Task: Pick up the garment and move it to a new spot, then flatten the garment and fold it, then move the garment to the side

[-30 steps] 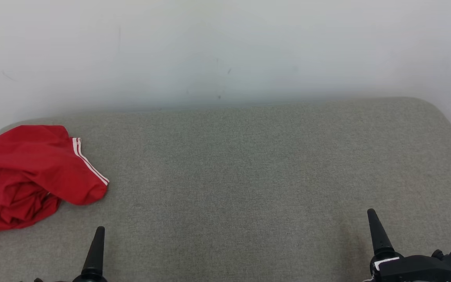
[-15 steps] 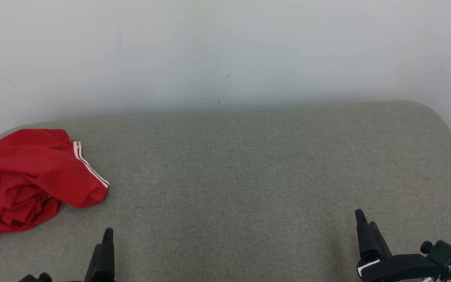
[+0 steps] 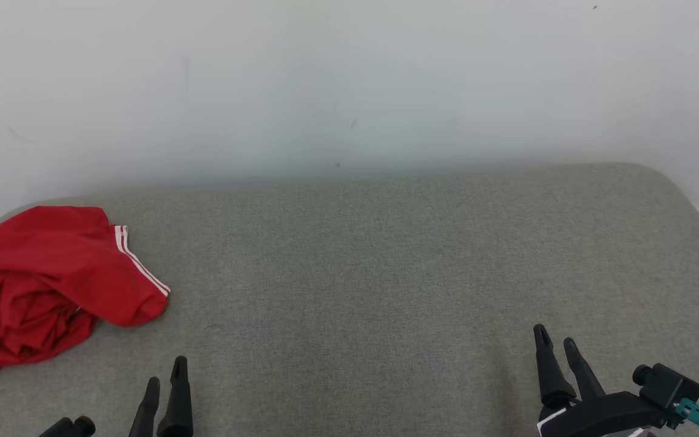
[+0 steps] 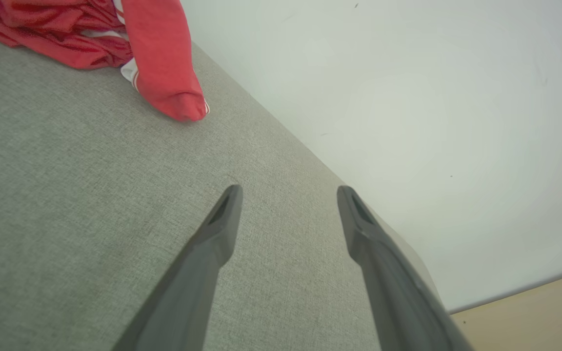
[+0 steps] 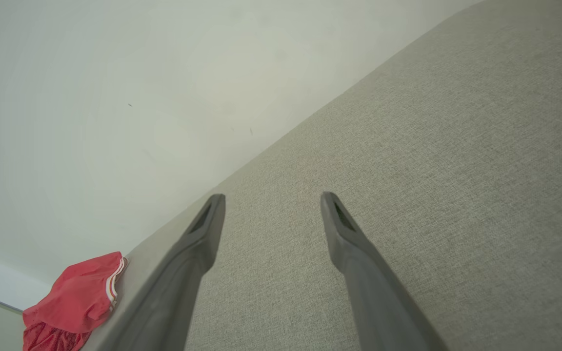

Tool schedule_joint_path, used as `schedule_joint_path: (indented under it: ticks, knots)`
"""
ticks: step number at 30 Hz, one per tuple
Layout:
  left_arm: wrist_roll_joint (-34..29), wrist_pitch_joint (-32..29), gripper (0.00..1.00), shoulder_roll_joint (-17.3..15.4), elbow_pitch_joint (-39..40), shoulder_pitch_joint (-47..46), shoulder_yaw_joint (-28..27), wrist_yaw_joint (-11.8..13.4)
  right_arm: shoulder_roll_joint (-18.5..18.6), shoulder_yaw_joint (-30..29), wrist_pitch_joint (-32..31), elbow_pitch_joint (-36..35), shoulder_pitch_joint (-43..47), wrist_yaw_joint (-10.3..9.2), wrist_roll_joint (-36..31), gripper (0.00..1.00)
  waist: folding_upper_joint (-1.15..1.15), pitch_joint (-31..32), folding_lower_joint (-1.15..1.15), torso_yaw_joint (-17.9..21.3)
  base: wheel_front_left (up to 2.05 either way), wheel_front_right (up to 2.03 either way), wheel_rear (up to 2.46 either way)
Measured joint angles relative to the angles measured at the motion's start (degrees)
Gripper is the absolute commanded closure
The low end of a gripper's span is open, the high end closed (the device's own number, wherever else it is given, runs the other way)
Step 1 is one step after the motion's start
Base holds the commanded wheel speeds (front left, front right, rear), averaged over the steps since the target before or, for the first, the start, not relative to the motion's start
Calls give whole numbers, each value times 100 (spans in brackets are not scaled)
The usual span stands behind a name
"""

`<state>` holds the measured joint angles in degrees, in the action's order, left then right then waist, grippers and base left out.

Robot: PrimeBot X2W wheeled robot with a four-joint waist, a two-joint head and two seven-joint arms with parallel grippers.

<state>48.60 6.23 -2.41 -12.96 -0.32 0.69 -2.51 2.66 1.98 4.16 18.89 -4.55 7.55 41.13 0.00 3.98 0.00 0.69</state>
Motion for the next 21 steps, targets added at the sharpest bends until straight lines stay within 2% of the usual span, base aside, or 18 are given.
schedule_joint_path:
  ticks: [21]
  knots:
    - [-1530, 337, 0, -9, -43, 85, 42, -2, 3, 148, 237, 7, 4, 0, -1349, 0, 0, 147, 0, 22, 0, 0, 0]
